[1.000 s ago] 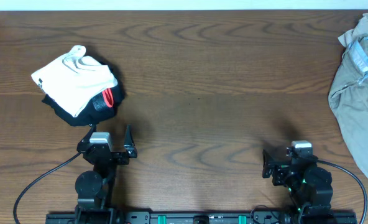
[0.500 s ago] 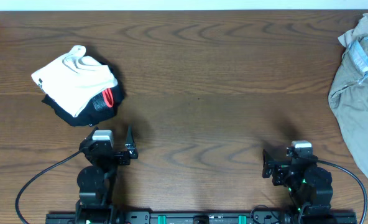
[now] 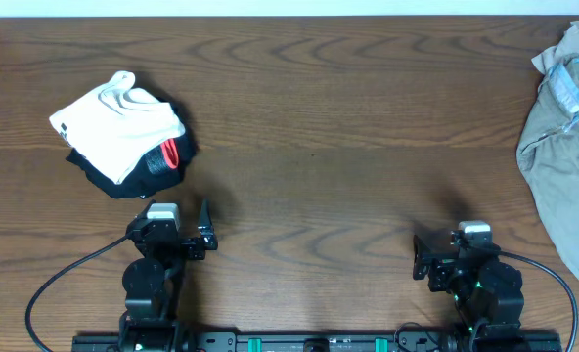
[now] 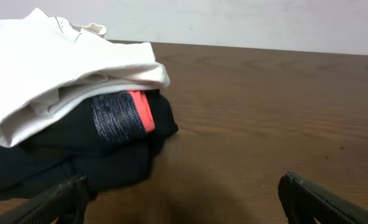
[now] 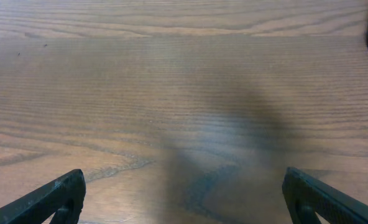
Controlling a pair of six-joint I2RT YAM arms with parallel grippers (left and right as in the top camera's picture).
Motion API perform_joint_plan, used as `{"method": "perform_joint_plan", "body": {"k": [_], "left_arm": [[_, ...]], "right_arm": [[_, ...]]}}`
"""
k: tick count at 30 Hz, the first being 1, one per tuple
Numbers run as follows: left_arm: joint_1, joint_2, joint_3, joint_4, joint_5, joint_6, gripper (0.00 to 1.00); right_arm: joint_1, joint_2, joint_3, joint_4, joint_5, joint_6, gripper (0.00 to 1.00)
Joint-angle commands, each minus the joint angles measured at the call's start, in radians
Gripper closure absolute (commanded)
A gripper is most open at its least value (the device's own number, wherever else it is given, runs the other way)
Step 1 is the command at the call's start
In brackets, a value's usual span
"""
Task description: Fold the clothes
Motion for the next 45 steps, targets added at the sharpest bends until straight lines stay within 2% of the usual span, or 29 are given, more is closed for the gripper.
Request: {"method": "perform_joint_plan", "body": {"k": [1, 10, 17, 23, 27, 45], "left_arm": [[0.019, -0.003, -0.008, -0.047, 0.003, 0.013, 0.02], [0.019, -0.158, -0.008, -0.042, -0.008, 0.014, 0.02], [0.019, -0.154, -0.008, -0.046, -0.011, 0.015, 0.02], [0.019, -0.154, -0.008, 0.012, -0.079, 0.055, 0.02], [0.019, -0.154, -0.008, -0.056, -0.079, 0.055, 0.02], [0.019, -0.151, -0.008, -0.054, -0.079, 0.055, 0.02]], "right_arm": [[-0.008, -0.006, -0.002, -0.001, 0.002, 0.013, 0.01], [-0.008, -0.006, -0.002, -0.001, 0.002, 0.013, 0.01], [-0.008, -0.006, -0.002, -0.001, 0.002, 0.013, 0.01], [-0.008, -0.006, -0.002, -0.001, 0.002, 0.013, 0.01], [-0.008, -0.006, -0.002, -0.001, 0.002, 0.013, 0.01], [-0.008, -0.006, -0.002, -0.001, 0.002, 0.013, 0.01]]}}
